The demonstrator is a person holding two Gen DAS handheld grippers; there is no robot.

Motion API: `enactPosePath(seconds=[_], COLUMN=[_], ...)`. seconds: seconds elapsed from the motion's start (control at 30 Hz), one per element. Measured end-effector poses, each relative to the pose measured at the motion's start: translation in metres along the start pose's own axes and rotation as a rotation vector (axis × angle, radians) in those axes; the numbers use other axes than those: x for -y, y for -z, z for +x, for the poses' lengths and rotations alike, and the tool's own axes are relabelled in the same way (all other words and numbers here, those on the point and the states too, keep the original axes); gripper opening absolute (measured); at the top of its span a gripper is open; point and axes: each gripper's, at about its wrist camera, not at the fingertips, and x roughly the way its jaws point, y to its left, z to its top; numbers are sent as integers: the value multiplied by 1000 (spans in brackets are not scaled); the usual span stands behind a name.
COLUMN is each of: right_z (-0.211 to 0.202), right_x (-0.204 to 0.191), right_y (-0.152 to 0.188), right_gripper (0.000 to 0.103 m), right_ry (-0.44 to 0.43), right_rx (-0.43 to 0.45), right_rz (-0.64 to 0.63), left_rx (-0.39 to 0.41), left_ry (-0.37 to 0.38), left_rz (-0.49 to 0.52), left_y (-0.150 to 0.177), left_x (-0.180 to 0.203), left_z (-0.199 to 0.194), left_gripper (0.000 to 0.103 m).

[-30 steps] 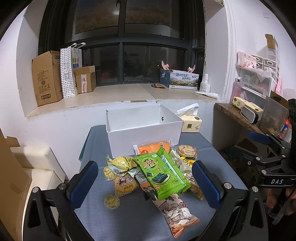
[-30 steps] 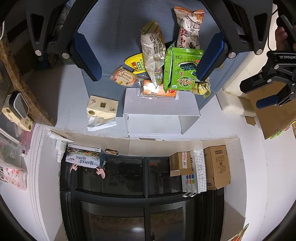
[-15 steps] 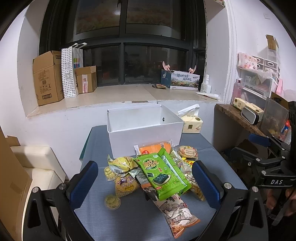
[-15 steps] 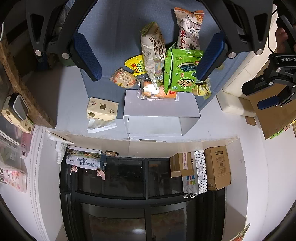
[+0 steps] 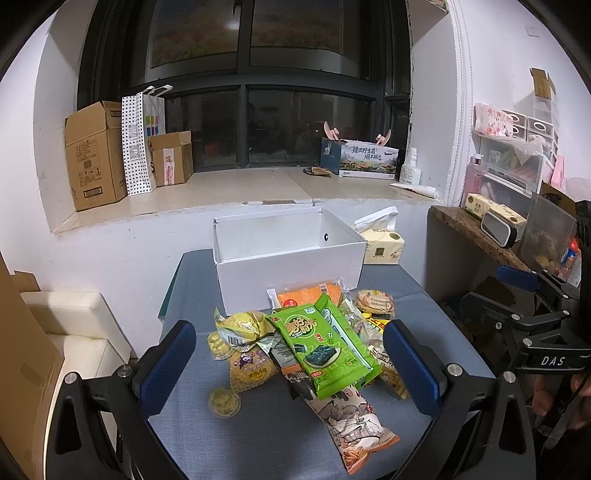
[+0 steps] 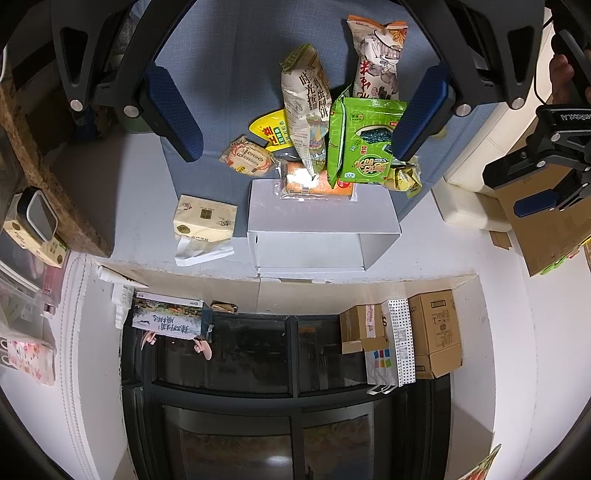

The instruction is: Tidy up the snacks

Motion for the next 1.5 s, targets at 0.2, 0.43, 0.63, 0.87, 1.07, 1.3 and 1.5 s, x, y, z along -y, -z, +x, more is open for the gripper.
enactPosePath(seconds=[0.2,0.43,0.63,0.87,1.07,1.3,1.5], right_z=[0,0,1,7,26,103,177], right_x=[0,0,-1,-3,-17,-56,-86], right_y=[0,0,1,5,4,3,11], right_gripper=[103,103,103,103,103,103,103], right_ry=[-3,-3,-4,-9,-32,-159,-198], right_rx=[-2,-2,-6,-21,-52,-204,-365], right_rz=[-1,-1,-4,-10,-54,-147,-148], left_rx=[-1,-2,-2,0,7,-5,-25], left_ry=[1,3,5,2,0,-22,-44], left_rz=[-1,0,-3,-14,-47,-88,-121], left_y=[0,1,1,3,4,12,21], left_x=[0,0,0,-4,-15,-38,-54], left_z=[2,1,2,2,1,3,7], left_gripper=[103,103,103,103,103,103,103])
